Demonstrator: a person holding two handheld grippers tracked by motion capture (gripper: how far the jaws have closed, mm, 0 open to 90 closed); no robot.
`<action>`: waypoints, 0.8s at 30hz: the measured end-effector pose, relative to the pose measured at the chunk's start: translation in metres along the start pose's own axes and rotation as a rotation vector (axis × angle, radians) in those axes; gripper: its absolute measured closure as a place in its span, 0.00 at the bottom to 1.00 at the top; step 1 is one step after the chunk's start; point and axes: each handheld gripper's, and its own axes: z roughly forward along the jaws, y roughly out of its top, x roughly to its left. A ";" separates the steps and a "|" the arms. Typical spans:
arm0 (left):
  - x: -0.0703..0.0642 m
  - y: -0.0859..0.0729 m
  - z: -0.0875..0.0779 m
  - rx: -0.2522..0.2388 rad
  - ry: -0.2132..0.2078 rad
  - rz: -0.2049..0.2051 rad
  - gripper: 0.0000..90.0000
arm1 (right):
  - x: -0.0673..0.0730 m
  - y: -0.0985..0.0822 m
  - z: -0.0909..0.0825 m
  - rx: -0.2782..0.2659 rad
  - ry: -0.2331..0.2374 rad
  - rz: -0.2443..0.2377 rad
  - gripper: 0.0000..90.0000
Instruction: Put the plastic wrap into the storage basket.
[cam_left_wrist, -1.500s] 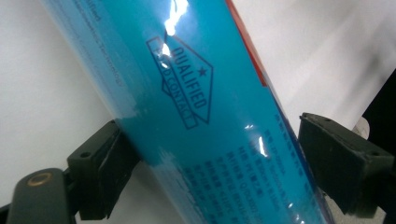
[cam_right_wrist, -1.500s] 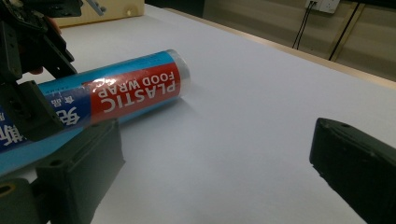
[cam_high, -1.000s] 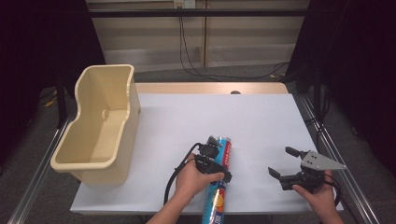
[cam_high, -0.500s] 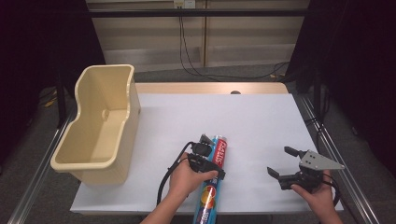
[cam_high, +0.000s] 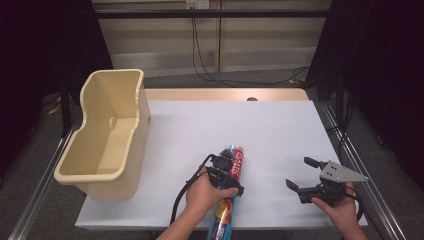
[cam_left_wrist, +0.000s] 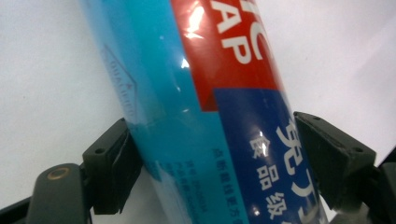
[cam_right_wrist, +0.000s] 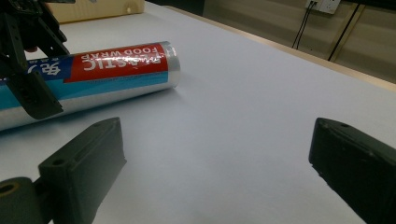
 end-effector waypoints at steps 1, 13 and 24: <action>-0.002 0.000 0.001 0.001 0.008 -0.002 0.22 | 0.000 0.000 0.000 0.000 0.000 -0.003 0.03; 0.010 0.001 -0.012 0.076 0.115 0.061 0.28 | -0.002 -0.001 -0.003 0.000 -0.010 -0.006 0.03; 0.050 -0.012 -0.031 0.064 0.160 0.050 0.32 | -0.001 0.000 -0.001 0.005 -0.010 -0.017 0.03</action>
